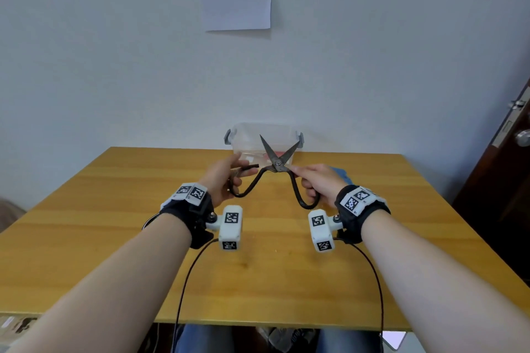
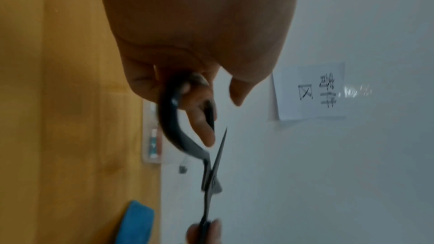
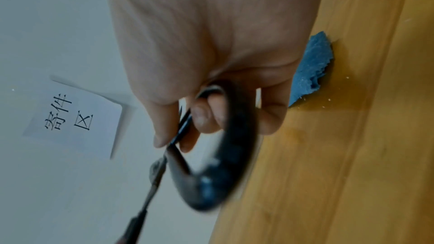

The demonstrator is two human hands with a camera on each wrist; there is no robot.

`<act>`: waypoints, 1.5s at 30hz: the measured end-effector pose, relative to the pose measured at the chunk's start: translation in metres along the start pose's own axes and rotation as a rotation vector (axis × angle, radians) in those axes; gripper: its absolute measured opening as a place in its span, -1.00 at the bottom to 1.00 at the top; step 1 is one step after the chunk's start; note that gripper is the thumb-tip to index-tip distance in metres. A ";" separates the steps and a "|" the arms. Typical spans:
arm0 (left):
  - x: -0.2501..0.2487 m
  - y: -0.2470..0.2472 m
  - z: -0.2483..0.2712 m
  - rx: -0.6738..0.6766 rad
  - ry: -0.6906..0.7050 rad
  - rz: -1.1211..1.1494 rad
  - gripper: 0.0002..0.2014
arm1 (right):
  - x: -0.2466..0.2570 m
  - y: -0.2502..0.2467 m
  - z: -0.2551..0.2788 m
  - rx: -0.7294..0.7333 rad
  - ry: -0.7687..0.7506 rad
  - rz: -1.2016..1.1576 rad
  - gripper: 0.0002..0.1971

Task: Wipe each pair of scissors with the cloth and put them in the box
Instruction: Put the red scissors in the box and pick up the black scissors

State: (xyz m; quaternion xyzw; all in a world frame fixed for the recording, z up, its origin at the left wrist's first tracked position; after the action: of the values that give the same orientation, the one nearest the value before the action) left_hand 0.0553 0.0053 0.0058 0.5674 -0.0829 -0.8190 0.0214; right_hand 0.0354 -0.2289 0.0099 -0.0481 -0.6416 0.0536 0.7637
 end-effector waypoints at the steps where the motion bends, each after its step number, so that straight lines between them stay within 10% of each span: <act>1: -0.004 -0.001 0.002 0.016 -0.011 0.051 -0.66 | 0.005 -0.003 0.001 -0.030 -0.032 0.003 -0.68; 16: -0.016 0.017 0.012 0.242 -0.022 0.681 -0.61 | 0.044 -0.008 0.012 -0.105 -0.282 -0.234 -0.64; 24: -0.023 0.078 0.043 0.415 0.164 -0.018 -0.67 | 0.045 0.012 0.014 0.004 -0.254 -0.319 -0.68; 45: -0.023 0.074 0.030 0.228 0.234 -0.018 -0.83 | 0.038 0.011 0.016 0.036 -0.258 -0.243 -0.74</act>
State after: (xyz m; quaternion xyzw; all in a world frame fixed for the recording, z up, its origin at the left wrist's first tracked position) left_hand 0.0306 -0.0613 0.0492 0.6583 -0.1672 -0.7328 -0.0409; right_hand 0.0254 -0.2126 0.0477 0.0507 -0.7343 -0.0219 0.6766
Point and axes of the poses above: each hand's wrist, its own z-axis away from the middle knuckle, its own y-axis out of the palm, x = y × z, the point moved 10 cm from there along -z, towards the middle knuckle, and after that the axes turned 1 degree about -z, right-handed, at the moved point
